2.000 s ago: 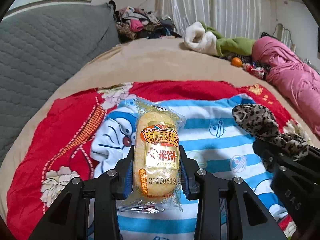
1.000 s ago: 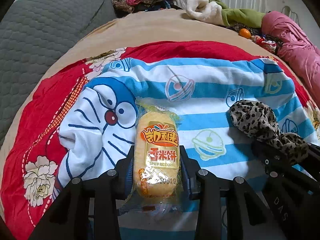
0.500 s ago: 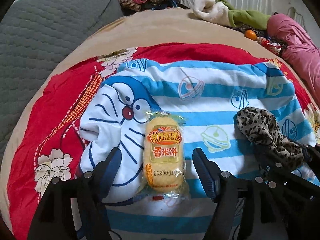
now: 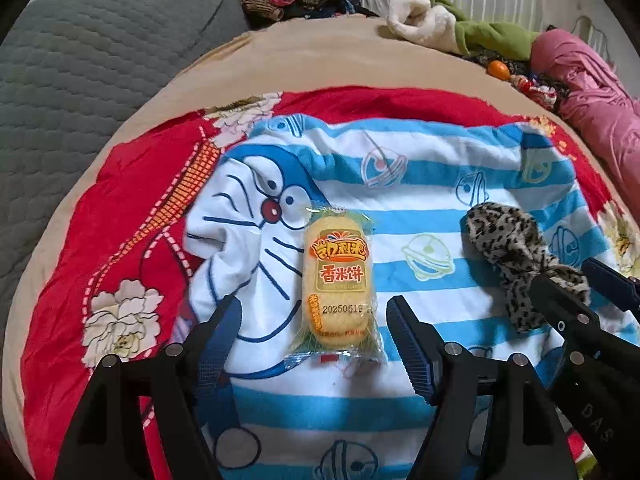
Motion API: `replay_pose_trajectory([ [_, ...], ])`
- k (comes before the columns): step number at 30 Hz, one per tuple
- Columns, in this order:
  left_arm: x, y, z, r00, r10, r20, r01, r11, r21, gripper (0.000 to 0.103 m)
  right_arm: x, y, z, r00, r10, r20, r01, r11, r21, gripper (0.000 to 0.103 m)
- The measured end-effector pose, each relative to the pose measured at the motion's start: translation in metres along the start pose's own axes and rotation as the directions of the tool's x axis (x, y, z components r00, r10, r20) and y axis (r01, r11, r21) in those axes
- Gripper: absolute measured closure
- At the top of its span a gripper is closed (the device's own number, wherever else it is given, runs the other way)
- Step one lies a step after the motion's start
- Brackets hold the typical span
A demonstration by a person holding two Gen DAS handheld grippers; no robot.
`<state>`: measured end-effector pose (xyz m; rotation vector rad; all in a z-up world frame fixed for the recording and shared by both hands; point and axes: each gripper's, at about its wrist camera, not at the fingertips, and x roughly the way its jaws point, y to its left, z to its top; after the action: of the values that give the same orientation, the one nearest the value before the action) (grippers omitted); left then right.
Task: Organize objects
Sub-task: 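Lower both items onto the striped cloth and open both tools, then lift both open tools up and back away from the tray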
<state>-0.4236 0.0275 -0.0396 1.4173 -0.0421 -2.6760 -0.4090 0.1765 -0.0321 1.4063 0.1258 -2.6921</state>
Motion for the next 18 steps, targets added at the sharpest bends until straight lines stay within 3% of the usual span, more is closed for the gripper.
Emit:
replay_pose_trajectory([
  [6, -0.021, 0.003, -0.001, 1.000, -0.006, 0.015, 0.006, 1.000, 0.004, 0.023, -0.024, -0.002, 0.000, 0.999, 0.011, 0.034, -0.012, 1.000, 0.016, 0.035],
  [18, -0.044, 0.013, -0.013, 0.999, -0.031, -0.031, 0.031, 0.999, -0.016, 0.018, -0.058, -0.001, -0.007, 0.998, 0.007, 0.065, -0.008, 1.000, 0.026, 0.027],
])
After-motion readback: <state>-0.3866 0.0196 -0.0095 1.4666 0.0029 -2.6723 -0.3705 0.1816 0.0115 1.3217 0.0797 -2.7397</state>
